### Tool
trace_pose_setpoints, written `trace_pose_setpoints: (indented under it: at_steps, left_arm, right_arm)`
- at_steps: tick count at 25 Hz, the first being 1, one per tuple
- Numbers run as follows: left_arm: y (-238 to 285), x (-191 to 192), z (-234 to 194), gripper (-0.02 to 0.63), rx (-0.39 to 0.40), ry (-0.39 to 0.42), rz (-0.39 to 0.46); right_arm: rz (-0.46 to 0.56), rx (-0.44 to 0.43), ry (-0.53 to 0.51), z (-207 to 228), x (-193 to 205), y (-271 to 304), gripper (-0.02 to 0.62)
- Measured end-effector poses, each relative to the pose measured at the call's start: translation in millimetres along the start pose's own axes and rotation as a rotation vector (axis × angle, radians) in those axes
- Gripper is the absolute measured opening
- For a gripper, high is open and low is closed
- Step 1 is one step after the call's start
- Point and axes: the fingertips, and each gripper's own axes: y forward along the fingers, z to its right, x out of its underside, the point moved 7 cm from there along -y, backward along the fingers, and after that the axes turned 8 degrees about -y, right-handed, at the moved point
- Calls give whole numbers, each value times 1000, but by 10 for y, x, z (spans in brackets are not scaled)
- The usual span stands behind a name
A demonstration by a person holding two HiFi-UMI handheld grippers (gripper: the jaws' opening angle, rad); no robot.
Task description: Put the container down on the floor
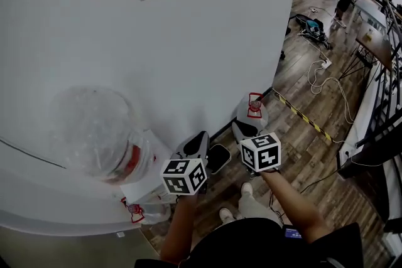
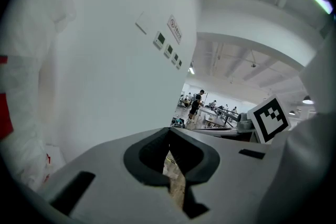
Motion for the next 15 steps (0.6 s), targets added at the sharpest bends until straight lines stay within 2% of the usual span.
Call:
trace_pose_setpoints:
  at_steps: [4,9,15]
  left_arm:
    - [-89,-60,90,17,19,27,21]
    - [-141,-121,224,17,79,-12,40]
    - [-192,-259,418,17,81,3,91]
  right_arm:
    - [45,5,-14,-95,-101,-171,29]
    - [82,14,-39,-128,-237,-323,31]
    - [123,1,-94,-112,-418,-454,31]
